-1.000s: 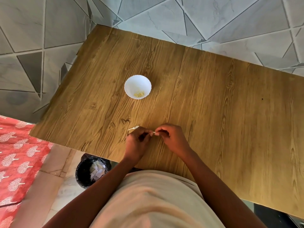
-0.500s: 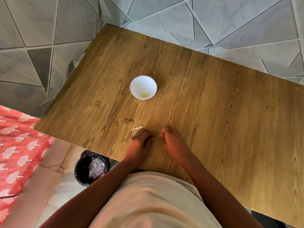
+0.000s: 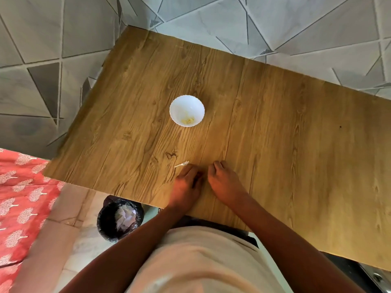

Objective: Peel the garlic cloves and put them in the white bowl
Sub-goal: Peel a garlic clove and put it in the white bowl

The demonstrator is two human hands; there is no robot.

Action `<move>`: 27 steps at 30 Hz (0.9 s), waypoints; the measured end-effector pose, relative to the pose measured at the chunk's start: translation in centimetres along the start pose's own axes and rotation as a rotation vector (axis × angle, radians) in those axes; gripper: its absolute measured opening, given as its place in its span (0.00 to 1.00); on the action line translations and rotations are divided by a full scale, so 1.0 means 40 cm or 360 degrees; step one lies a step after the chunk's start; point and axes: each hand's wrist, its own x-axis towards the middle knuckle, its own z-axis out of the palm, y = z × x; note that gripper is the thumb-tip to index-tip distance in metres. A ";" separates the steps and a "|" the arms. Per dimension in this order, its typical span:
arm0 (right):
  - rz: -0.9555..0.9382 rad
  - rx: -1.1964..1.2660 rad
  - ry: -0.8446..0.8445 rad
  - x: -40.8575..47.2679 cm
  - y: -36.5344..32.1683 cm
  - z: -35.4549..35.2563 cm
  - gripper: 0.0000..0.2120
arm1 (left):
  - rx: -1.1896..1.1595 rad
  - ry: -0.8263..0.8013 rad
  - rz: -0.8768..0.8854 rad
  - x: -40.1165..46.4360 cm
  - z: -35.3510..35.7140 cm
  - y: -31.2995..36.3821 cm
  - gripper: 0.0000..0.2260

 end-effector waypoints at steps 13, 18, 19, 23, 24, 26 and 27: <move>0.0513 0.1313 0.0122 -0.010 0.045 0.019 0.07 | -0.0118 0.0011 0.0003 0.001 -0.011 0.009 0.09; 0.0534 0.1691 0.0042 -0.031 0.085 0.016 0.05 | -0.0286 0.0126 -0.0139 0.009 0.012 0.059 0.05; 0.0512 0.1730 0.0017 -0.031 0.093 0.017 0.05 | -0.0322 0.0154 -0.0180 0.008 0.020 0.068 0.04; 0.0458 0.1911 -0.0051 -0.022 0.122 0.022 0.05 | -0.0340 0.0264 -0.0285 0.020 0.050 0.090 0.07; 0.0445 0.1956 -0.0056 -0.021 0.128 0.021 0.06 | -0.0332 0.0267 -0.0290 0.025 0.052 0.096 0.07; 0.0384 0.1981 -0.0030 -0.021 0.138 0.021 0.09 | -0.0308 0.0273 -0.0325 0.033 0.055 0.108 0.10; 0.0336 0.1943 -0.0008 -0.022 0.142 0.021 0.10 | -0.0339 0.0271 -0.0386 0.036 0.056 0.114 0.12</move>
